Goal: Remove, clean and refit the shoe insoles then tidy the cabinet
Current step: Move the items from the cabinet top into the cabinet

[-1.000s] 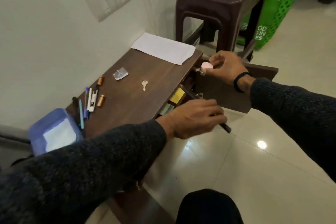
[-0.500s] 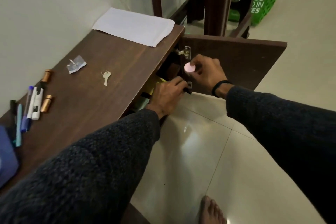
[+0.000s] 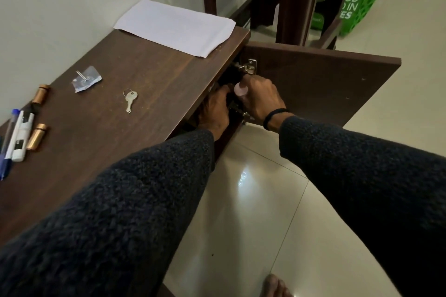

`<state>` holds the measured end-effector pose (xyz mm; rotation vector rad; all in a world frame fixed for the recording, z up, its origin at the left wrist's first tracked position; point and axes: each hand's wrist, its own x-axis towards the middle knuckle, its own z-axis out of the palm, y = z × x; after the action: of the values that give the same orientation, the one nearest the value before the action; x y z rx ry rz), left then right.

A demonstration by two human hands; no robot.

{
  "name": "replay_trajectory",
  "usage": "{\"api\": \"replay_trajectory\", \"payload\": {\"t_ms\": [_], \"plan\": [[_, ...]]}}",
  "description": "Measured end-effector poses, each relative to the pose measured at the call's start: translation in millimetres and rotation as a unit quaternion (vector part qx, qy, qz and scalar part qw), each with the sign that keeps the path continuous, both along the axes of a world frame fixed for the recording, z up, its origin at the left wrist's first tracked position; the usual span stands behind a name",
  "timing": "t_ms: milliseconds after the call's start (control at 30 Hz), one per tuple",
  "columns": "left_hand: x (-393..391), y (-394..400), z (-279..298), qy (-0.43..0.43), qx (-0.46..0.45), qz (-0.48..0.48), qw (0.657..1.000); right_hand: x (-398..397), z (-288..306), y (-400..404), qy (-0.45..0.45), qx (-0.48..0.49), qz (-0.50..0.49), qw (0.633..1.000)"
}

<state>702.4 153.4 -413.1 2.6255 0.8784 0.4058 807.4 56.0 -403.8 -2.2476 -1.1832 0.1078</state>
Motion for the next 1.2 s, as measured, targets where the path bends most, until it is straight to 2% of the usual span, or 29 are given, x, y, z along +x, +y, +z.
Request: {"api": "replay_trajectory", "payload": {"t_ms": [67, 167, 333, 433, 567, 700, 800, 900, 1000, 1200], "plan": [[4, 3, -2, -0.002, -0.053, 0.012, 0.999, -2, -6, 0, 0.013, 0.015, -0.014, 1.000], [5, -1, -3, 0.042, -0.087, 0.051, 0.994, -3, -11, 2, 0.029, 0.022, -0.023, 0.999], [-9, -10, 4, 0.005, -0.146, 0.103, 0.984, -14, -14, 14, 0.037, 0.032, -0.019, 0.999], [-31, -25, 4, 0.026, -0.101, 0.128, 0.986, -21, -13, 26, 0.055, 0.031, -0.025, 0.998], [-55, -36, -8, 0.104, -0.015, 0.104, 0.989, -25, -8, 46, 0.060, 0.018, -0.067, 0.996], [-71, -46, -15, 0.136, 0.026, 0.070, 0.988, -23, -2, 60, 0.025, -0.077, -0.101, 0.992], [-78, -49, -14, 0.132, 0.033, 0.070, 0.988, -27, 2, 67, 0.012, -0.116, -0.104, 0.988], [-85, -56, -6, 0.125, 0.031, 0.062, 0.990, -36, 7, 63, 0.013, -0.114, -0.086, 0.990], [-96, -65, 10, 0.079, 0.000, 0.035, 0.996, -45, 27, 43, 0.000, -0.120, -0.082, 0.989], [-133, -93, 53, 0.029, -0.007, -0.104, 0.994, -49, 91, 4, -0.030, -0.099, -0.128, 0.986]]}}
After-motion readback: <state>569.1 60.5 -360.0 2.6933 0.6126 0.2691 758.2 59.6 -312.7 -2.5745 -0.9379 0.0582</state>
